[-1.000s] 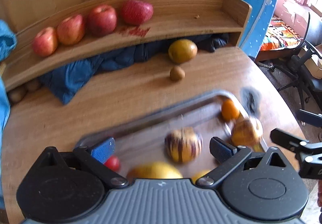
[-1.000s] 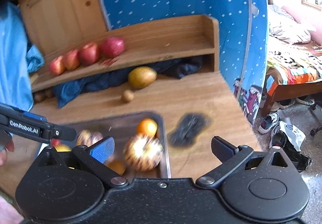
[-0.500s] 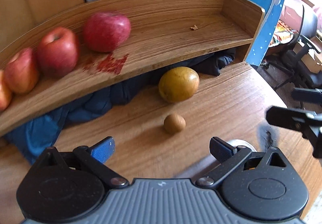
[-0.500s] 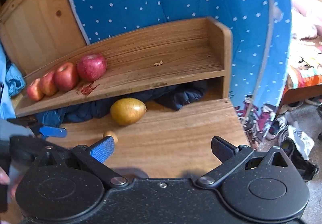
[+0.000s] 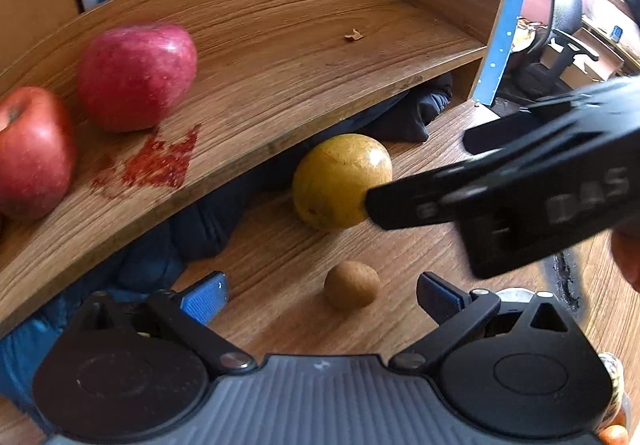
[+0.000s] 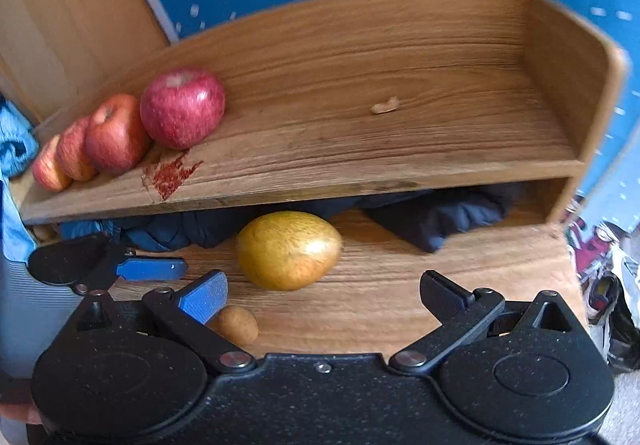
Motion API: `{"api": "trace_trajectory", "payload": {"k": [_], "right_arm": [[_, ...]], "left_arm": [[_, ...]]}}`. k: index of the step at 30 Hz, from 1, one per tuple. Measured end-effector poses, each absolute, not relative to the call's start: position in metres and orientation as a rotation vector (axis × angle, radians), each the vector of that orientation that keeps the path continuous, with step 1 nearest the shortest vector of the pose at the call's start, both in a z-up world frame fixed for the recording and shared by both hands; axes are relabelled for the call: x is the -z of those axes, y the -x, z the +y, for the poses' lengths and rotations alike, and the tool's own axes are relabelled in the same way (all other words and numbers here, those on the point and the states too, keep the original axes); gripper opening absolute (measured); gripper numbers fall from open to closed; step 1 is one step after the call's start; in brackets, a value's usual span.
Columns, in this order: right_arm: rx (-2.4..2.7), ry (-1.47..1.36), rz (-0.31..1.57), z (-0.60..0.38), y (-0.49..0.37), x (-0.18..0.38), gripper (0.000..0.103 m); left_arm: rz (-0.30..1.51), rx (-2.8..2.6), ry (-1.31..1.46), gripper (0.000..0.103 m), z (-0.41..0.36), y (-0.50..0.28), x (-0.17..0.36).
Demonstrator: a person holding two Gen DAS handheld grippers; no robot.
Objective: Organize fruits
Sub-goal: 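Move both open tools back toward the yellow pear and small brown fruit, then grasp the yellow pear with right while left grasps the small brown fruit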
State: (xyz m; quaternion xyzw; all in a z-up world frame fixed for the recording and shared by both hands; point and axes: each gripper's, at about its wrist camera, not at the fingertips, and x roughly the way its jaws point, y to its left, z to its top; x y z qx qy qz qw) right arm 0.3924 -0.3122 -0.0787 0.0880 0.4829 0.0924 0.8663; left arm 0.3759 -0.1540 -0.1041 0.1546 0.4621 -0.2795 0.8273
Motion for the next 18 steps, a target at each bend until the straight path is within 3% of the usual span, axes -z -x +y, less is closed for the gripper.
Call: {"api": "trace_trajectory", "payload": {"k": [8, 16, 18], "right_arm": [[-0.266, -0.132, 1.057, -0.293, -0.421, 0.090, 0.098], [-0.271, -0.099, 1.080, -0.282, -0.430, 0.097, 0.074], [-0.269, -0.086, 1.076, -0.281, -0.431, 0.097, 0.073]], "left_arm": [[0.976, 0.652, -0.267, 0.098, -0.143, -0.377, 0.104], [0.955, 0.699, -0.203, 0.075, -0.133, -0.376, 0.099], [0.966, 0.710, -0.191, 0.055, -0.132, -0.376, 0.099]]}}
